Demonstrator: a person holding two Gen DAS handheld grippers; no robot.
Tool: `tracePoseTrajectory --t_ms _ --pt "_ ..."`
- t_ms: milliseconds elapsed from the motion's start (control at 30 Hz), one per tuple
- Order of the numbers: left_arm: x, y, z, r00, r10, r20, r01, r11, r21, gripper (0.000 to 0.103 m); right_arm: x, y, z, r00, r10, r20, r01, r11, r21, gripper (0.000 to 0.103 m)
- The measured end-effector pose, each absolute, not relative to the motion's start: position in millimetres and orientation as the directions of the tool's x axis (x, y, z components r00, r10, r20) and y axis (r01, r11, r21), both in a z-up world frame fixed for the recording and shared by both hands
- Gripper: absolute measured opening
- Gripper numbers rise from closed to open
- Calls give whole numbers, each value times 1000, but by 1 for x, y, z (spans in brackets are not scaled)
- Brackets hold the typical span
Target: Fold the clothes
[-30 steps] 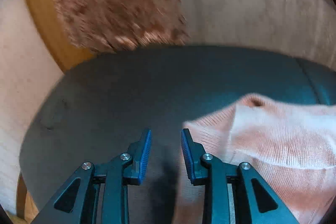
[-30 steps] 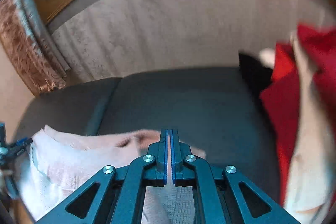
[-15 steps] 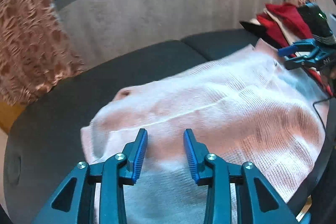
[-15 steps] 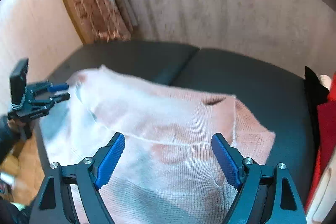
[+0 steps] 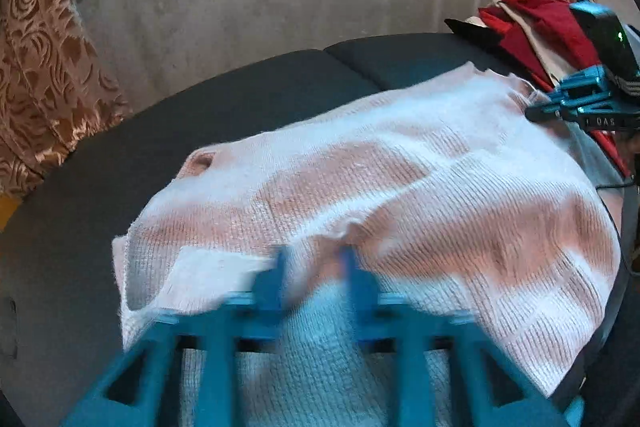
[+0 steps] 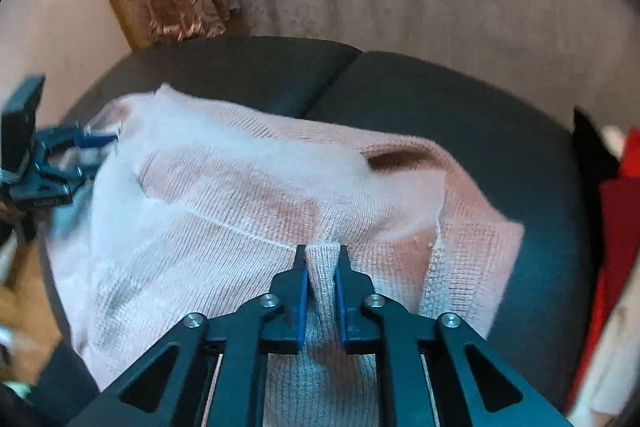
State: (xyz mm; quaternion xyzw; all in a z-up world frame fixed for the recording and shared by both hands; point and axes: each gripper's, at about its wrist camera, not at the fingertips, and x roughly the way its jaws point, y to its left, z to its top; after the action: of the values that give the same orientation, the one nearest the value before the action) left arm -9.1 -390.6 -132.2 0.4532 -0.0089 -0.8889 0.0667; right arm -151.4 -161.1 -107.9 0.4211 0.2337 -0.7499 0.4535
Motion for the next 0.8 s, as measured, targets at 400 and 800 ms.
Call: tracePoseTrajectory --t_ms 400,800 --pt "-28 -428 -128 -615 -246 -749 372 -928 -1 27 -189 -138 -85 -409 -480 -776 729 -683 38 10" --pt "33 -419 -144 -654 -183 -734 440 -881 -172 30 -192 -108 -125 -349 -576 -739 688 -693 215 30"
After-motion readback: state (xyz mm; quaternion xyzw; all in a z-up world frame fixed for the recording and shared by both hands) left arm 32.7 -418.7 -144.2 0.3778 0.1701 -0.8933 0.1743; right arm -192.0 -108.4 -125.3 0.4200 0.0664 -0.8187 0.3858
